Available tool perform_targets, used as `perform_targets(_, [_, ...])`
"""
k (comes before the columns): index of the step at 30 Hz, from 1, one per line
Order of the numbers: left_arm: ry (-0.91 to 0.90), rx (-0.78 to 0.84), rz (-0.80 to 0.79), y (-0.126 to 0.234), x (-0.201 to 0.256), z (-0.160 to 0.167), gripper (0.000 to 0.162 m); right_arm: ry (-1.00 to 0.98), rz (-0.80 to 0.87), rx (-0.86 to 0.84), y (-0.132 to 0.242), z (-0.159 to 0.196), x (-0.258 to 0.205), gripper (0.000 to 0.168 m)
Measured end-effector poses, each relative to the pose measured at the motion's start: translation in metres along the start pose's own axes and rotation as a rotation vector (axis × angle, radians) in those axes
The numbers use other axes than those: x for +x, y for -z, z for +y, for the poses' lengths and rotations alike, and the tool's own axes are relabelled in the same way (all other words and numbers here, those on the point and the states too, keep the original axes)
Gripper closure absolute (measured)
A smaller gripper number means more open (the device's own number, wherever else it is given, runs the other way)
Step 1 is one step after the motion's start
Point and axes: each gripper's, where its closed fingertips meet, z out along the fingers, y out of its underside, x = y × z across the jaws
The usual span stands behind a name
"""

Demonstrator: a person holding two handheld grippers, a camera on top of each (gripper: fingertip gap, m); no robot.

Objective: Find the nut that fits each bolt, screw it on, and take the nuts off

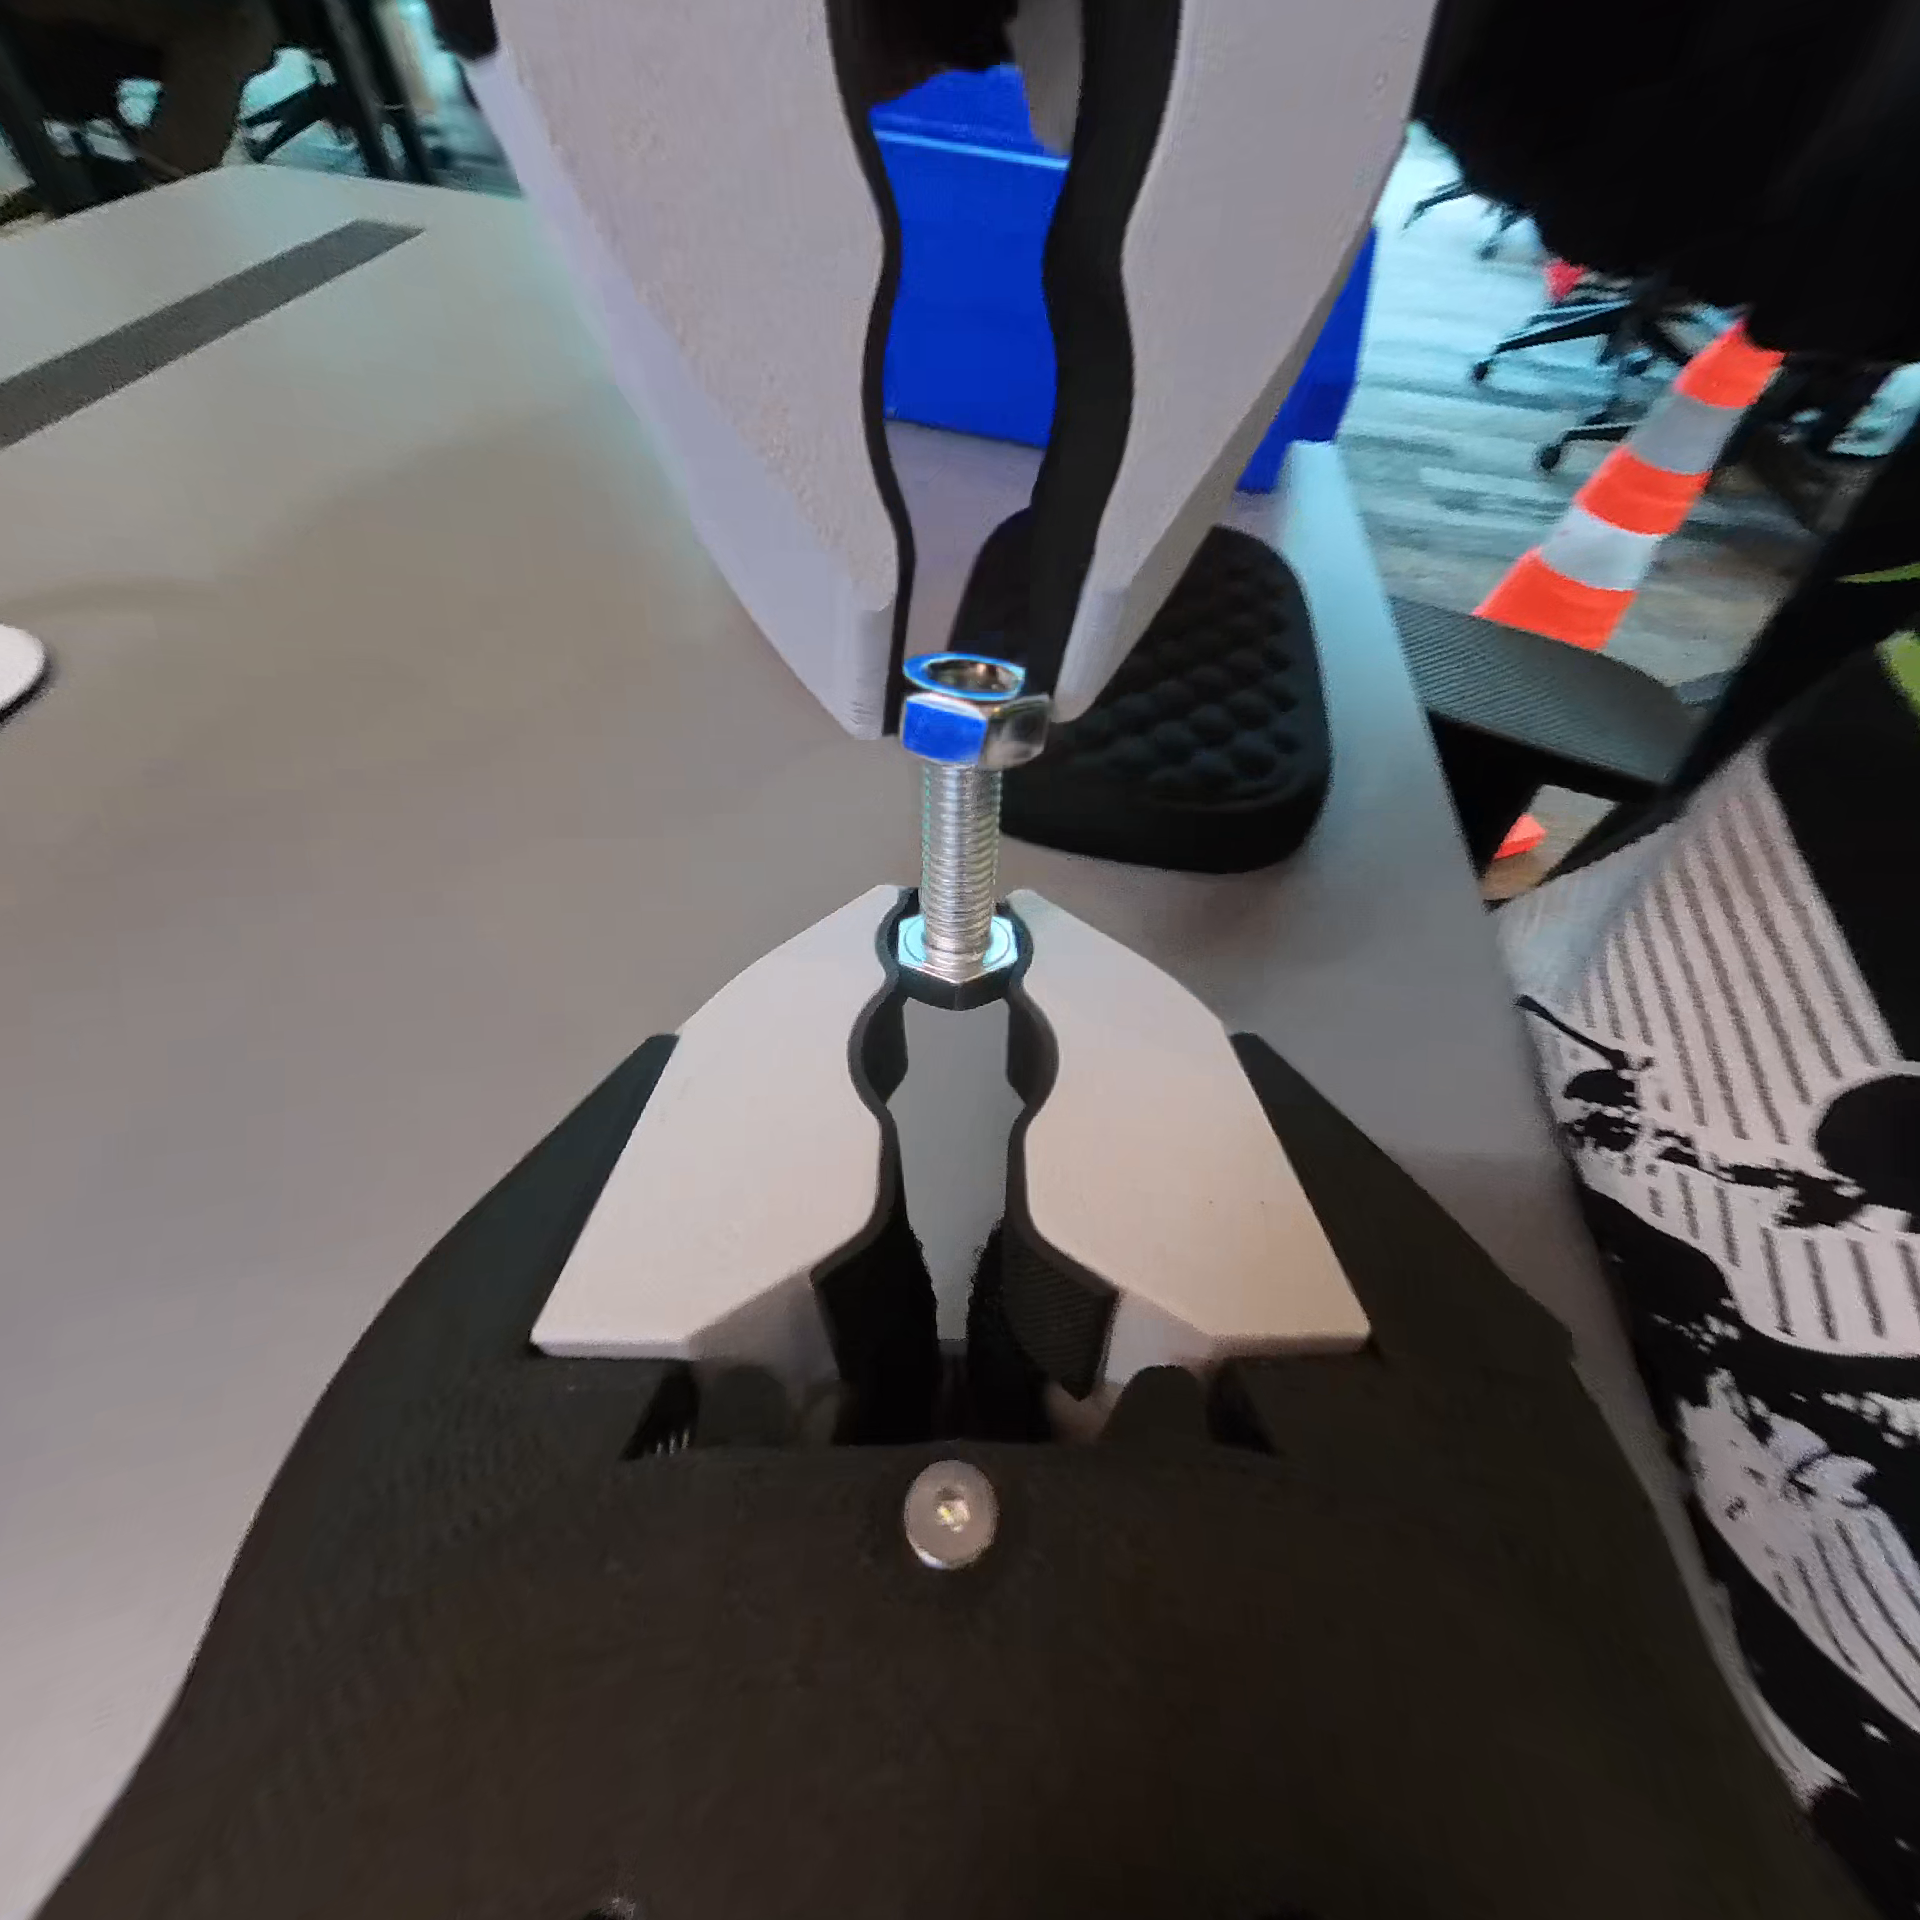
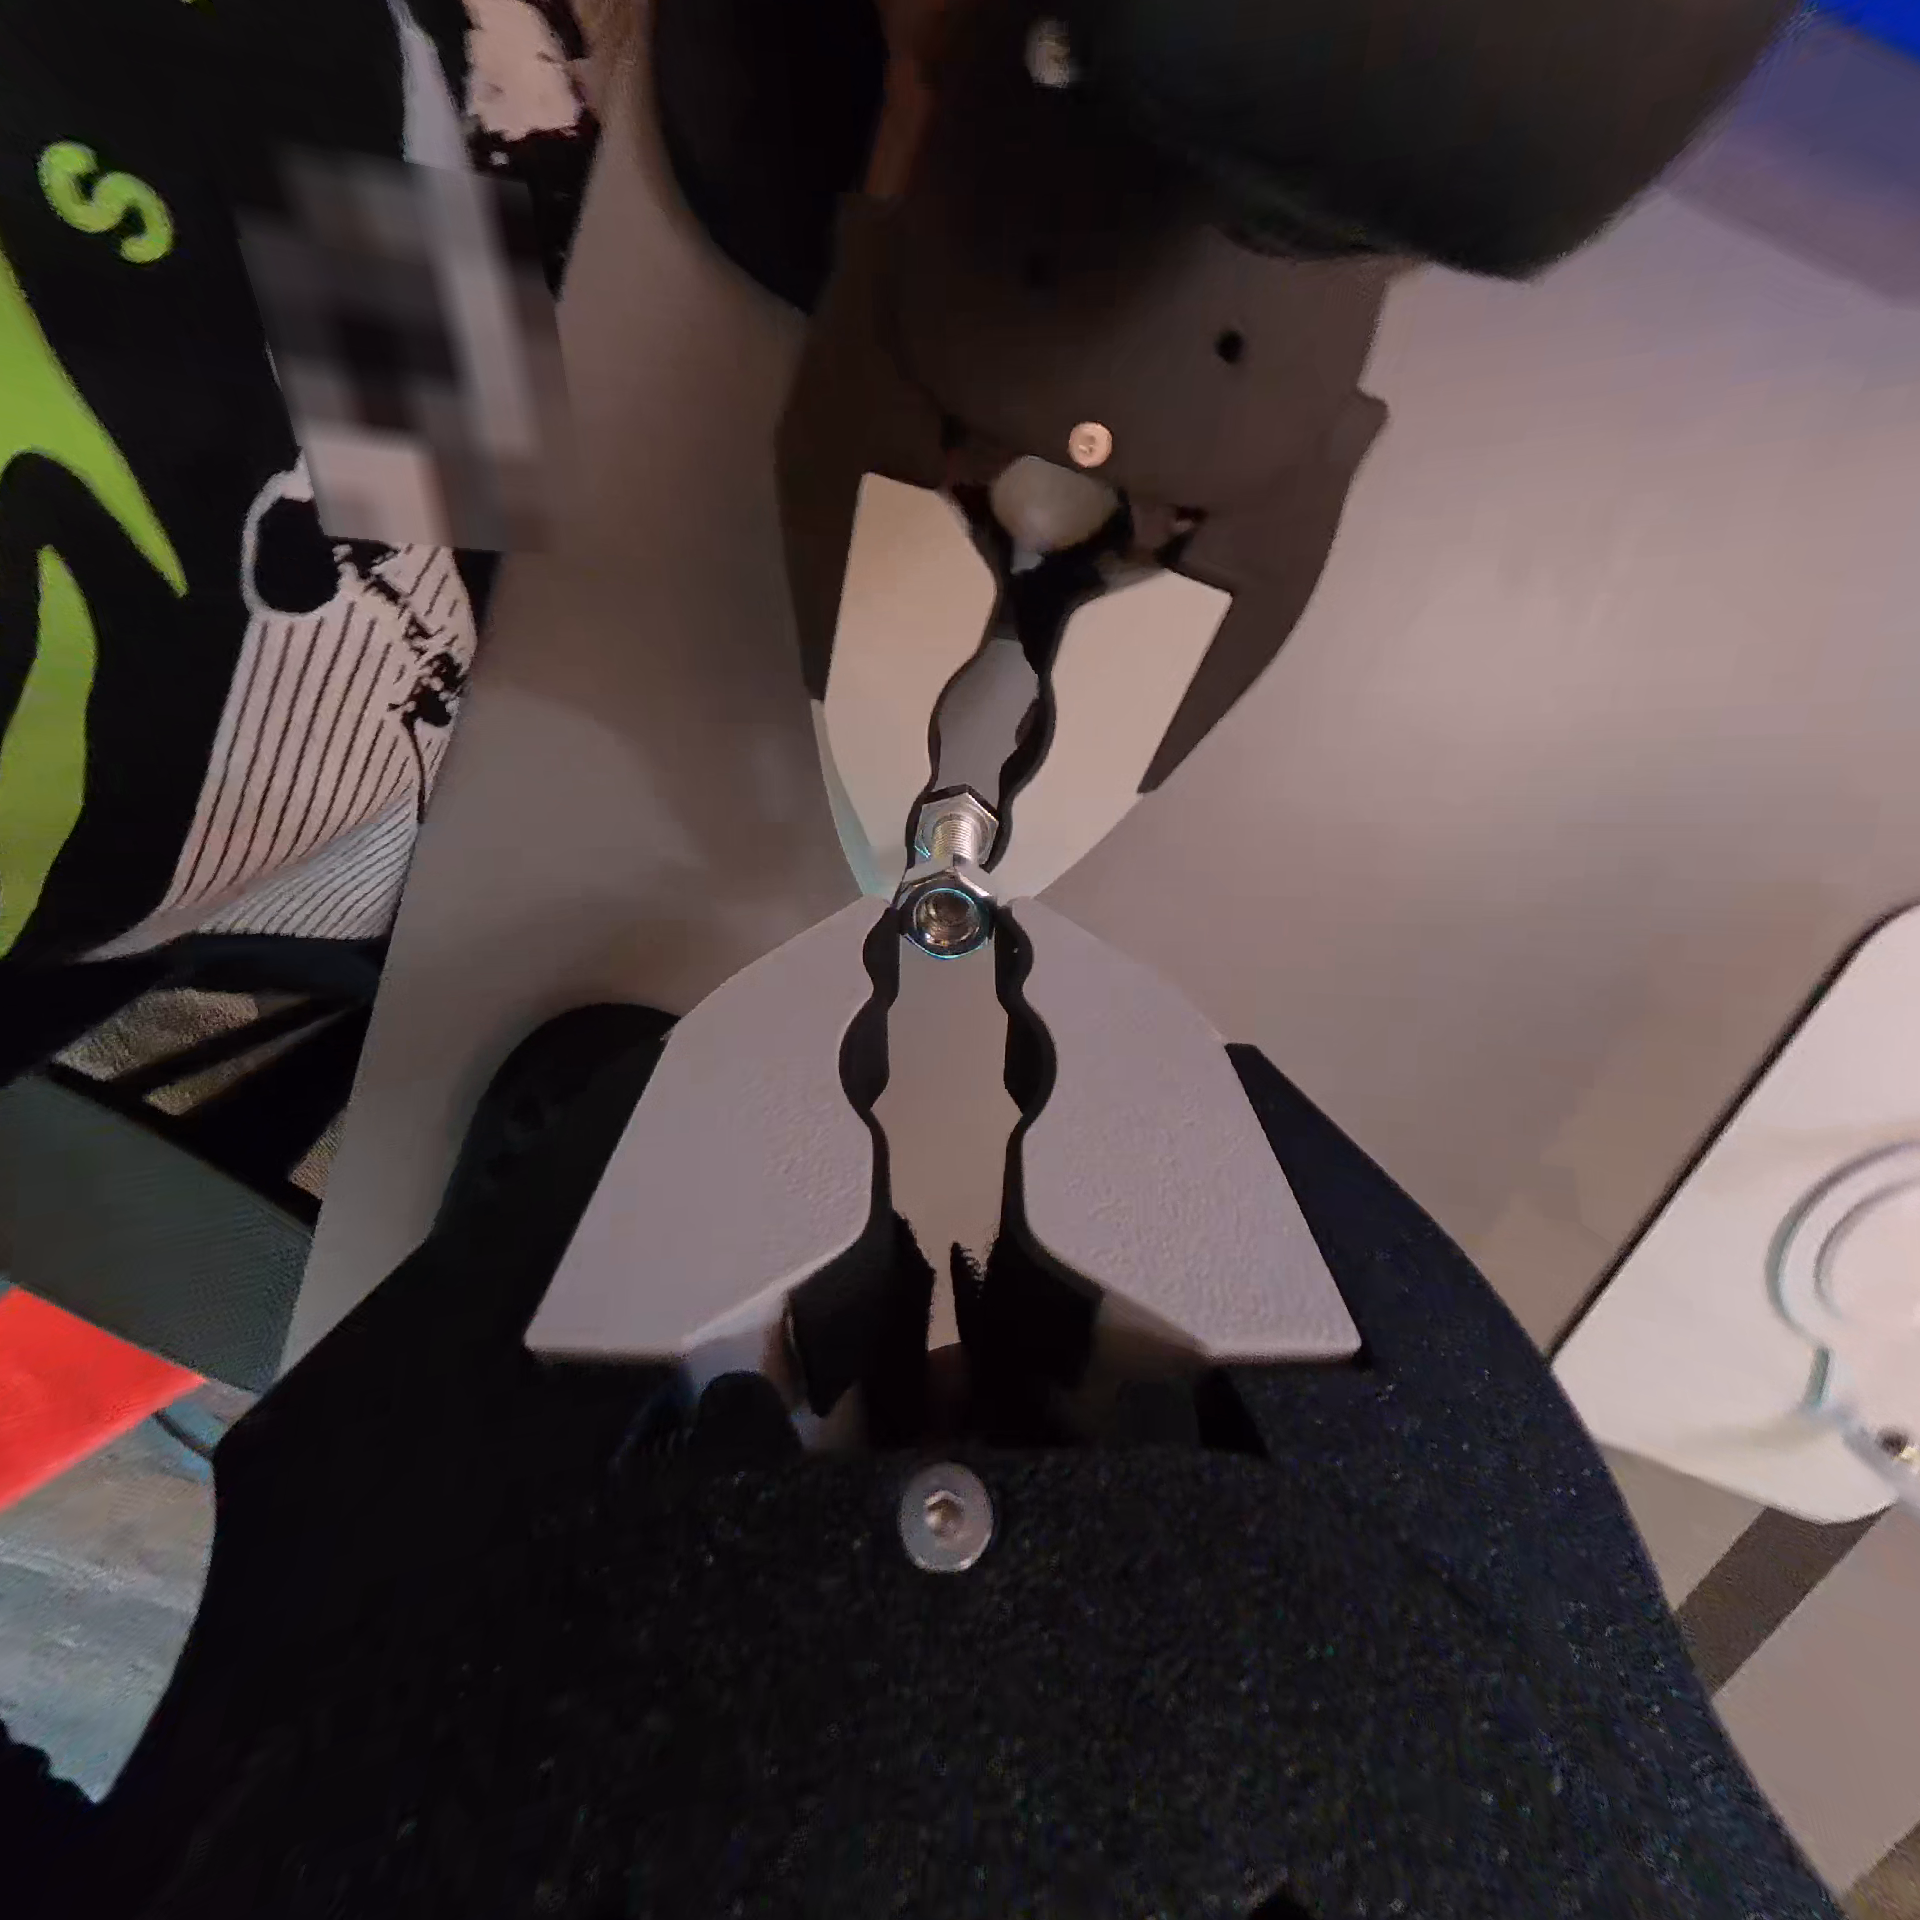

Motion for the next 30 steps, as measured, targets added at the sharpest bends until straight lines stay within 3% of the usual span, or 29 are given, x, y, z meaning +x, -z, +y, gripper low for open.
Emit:
perform_targets(8, [-0.022, -0.026, -0.220, 0.003, -0.026, 0.002, 0.147, -0.303, 0.081, -0.003, -0.001, 0.002, 0.015, 0.151])
perform_targets(12, [0.018, 0.007, -0.199, 0.003, -0.026, 0.000, 0.147, -0.352, 0.113, -0.003, 0.000, -0.002, 0.017, 0.149])
perform_targets(16, [0.031, 0.041, -0.166, 0.006, -0.024, -0.004, 0.147, -0.365, 0.120, 0.108, 0.009, -0.011, 0.017, 0.128])
perform_targets(19, [0.033, 0.089, -0.129, 0.009, -0.021, -0.011, 0.147, -0.373, 0.188, 0.294, 0.014, -0.014, 0.020, 0.111])
perform_targets(22, [0.021, 0.154, -0.092, 0.013, -0.017, -0.020, 0.147, -0.370, 0.247, 0.728, 0.022, -0.030, 0.016, 0.106])
perform_targets(25, [0.006, 0.172, -0.083, 0.014, -0.017, -0.021, 0.147, -0.432, 0.347, 1.093, 0.035, -0.031, 0.018, 0.111])
perform_targets(27, [-0.003, 0.175, -0.081, 0.012, -0.016, -0.021, 0.147, -0.456, 0.391, 1.185, 0.036, -0.031, 0.019, 0.114])
perform_targets(30, [-0.020, 0.178, -0.076, 0.012, -0.014, -0.021, 0.147, -0.472, 0.389, 1.148, 0.021, -0.032, 0.020, 0.112])
